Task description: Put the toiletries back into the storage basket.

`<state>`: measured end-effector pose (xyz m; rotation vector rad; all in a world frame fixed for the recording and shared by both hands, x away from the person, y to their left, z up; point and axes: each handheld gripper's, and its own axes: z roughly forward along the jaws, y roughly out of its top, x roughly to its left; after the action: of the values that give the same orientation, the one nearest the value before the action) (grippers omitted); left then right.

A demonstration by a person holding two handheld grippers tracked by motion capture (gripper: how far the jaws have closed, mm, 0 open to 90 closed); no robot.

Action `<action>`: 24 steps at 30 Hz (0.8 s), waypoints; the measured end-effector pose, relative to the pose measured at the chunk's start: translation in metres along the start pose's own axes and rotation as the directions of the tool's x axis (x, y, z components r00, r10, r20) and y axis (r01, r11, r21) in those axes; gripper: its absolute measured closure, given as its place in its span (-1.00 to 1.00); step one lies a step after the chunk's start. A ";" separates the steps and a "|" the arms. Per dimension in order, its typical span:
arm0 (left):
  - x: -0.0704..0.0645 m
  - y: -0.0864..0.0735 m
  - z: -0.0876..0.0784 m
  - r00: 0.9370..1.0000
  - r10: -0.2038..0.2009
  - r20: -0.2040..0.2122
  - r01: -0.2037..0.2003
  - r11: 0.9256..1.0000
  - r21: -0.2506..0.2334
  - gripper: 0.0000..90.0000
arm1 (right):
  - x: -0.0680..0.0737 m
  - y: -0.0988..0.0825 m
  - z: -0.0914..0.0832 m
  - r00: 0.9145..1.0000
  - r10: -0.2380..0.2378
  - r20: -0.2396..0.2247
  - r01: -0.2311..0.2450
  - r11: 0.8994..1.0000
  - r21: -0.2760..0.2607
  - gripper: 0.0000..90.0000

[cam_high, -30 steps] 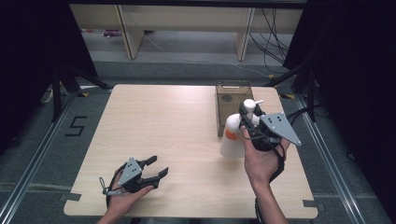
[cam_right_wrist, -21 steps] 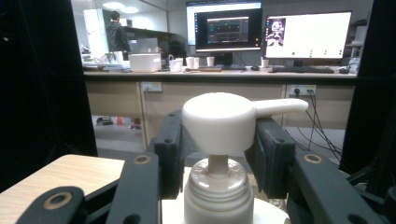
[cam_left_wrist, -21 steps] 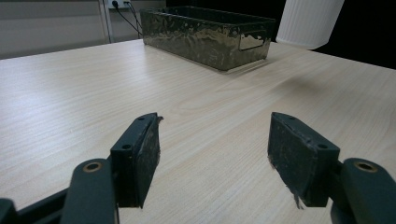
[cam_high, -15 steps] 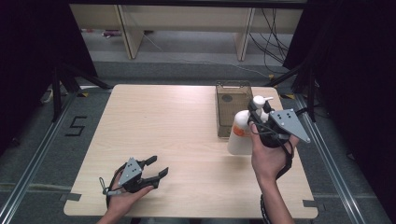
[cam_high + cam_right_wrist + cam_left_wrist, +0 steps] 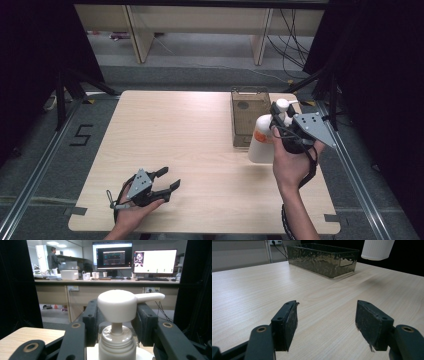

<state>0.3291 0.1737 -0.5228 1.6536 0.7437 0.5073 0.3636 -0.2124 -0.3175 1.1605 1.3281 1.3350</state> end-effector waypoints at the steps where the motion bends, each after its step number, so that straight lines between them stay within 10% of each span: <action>1: 0.000 0.000 0.000 1.000 -0.001 0.000 0.001 1.000 0.000 -0.25 | 0.000 0.000 0.000 1.000 0.000 0.000 0.000 1.000 0.000 0.34; 24: 0.000 0.000 0.000 1.000 -0.005 0.000 0.005 1.000 -0.001 -0.25 | 0.002 0.010 0.021 1.000 0.009 0.010 -0.009 1.000 0.001 0.34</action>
<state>0.3294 0.1738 -0.5229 1.6509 0.7468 0.5038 0.3842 -0.2075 -0.3081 1.1739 1.3184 1.3339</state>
